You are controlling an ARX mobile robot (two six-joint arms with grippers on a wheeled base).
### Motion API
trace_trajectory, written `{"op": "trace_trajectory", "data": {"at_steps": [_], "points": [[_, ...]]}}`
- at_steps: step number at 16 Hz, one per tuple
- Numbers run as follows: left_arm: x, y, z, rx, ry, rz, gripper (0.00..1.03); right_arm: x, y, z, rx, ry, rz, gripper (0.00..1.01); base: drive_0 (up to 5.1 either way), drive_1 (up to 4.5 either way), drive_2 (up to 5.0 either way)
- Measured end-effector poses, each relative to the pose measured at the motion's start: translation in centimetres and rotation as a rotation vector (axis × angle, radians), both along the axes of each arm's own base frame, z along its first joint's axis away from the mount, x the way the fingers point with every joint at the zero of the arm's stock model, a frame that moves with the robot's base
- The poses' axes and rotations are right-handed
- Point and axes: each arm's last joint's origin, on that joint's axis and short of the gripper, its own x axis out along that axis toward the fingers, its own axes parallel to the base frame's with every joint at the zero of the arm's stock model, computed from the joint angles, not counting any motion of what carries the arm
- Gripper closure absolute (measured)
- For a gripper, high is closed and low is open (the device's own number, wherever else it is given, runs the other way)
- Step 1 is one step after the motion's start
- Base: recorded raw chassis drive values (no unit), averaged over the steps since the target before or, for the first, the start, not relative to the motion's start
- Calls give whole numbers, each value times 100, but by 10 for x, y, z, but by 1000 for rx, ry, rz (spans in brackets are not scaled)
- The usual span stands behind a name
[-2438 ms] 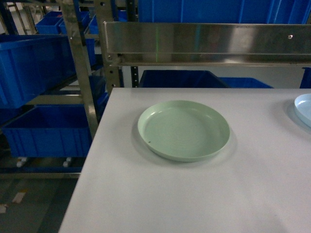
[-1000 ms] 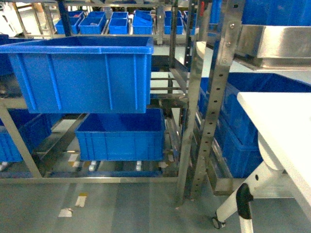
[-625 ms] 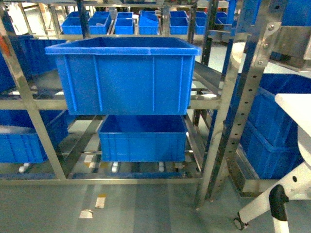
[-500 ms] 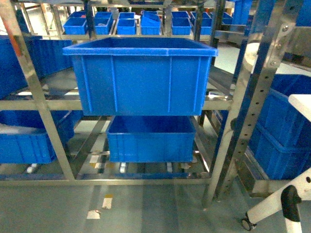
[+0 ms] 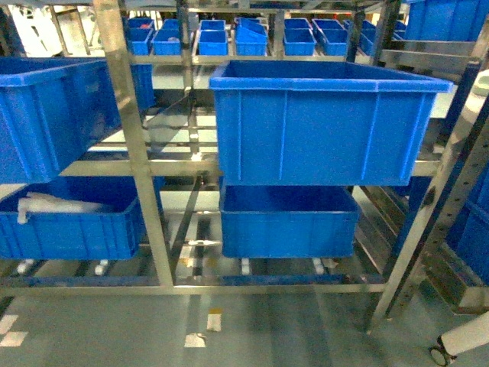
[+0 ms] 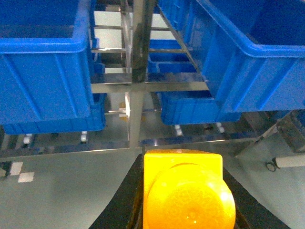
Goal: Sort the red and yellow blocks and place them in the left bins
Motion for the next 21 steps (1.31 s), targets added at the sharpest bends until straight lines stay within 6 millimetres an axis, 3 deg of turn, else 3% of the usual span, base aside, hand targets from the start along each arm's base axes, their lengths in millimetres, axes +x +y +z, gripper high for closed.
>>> {"op": "trace_trajectory", "data": {"at_steps": [5,9,21], "points": [[0,0,0,0,-1,0,76,0,0,0,0,-1,0,74,-505,238,238],[0,3,0,4,-1,19,76,0,3,1,4,-7,18,74,0,0,0],[-1,0,1,0,-4,1,76,-1,1,2,2,-11,7,74,0,405,-404]]}}
